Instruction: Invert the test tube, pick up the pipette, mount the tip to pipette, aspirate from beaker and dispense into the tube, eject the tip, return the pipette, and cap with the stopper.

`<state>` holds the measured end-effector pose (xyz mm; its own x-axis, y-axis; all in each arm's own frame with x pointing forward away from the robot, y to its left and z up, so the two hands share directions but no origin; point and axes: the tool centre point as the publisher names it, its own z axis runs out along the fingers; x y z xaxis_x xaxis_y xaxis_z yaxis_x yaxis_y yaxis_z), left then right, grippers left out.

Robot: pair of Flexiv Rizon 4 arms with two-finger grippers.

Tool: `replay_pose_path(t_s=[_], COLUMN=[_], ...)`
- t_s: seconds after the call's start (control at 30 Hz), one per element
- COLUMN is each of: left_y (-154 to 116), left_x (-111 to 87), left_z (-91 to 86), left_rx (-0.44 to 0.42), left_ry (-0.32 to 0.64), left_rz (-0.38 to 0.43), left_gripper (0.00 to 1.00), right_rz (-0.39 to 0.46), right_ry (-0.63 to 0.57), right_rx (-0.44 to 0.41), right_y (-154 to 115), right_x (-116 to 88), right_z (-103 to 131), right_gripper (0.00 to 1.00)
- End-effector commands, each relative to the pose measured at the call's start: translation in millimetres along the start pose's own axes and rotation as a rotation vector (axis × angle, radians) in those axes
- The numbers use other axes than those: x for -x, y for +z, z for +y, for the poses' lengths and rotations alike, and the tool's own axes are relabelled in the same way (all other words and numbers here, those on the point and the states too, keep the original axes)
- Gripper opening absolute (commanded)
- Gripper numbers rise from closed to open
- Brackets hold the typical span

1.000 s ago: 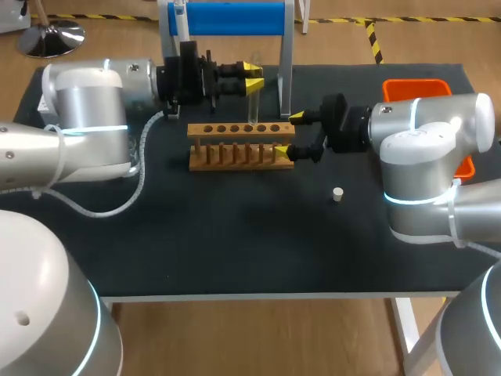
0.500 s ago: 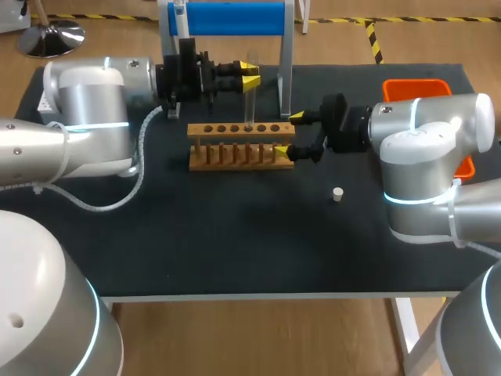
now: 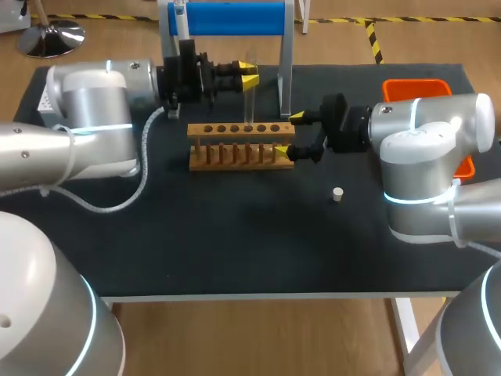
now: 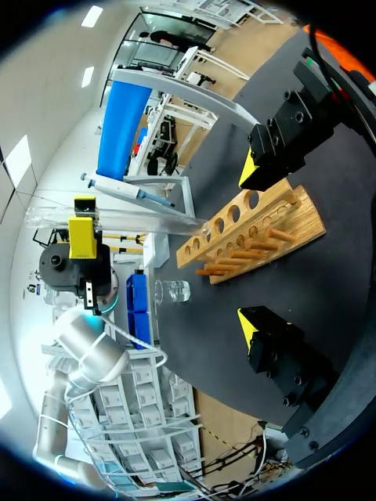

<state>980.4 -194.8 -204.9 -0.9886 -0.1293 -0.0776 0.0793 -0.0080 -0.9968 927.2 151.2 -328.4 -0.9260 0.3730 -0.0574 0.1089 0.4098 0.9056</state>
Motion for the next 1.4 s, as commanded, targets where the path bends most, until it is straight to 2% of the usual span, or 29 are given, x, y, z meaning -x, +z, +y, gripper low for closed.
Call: replay_pose_path(t_s=[0.03, 1.3, 1.4], left_y=[1, -5, -6], left_x=[1.4, 4.6, 4.9], left_z=[5.0, 30.9, 33.3], left_rx=[-0.005, -0.003, 0.017], left_ry=[-0.002, 0.000, 0.001], left_rz=[-0.002, -0.047, -0.059], left_gripper=[0.00, 0.00, 0.00], right_rz=[0.001, 0.001, 0.001], right_ry=[0.000, 0.000, 0.000], right_rx=[0.000, 0.000, 0.000], right_y=[-1, -1, -1], right_x=[0, 0, 0], right_z=[0, 0, 0], right_gripper=[1.00, 1.00, 1.00])
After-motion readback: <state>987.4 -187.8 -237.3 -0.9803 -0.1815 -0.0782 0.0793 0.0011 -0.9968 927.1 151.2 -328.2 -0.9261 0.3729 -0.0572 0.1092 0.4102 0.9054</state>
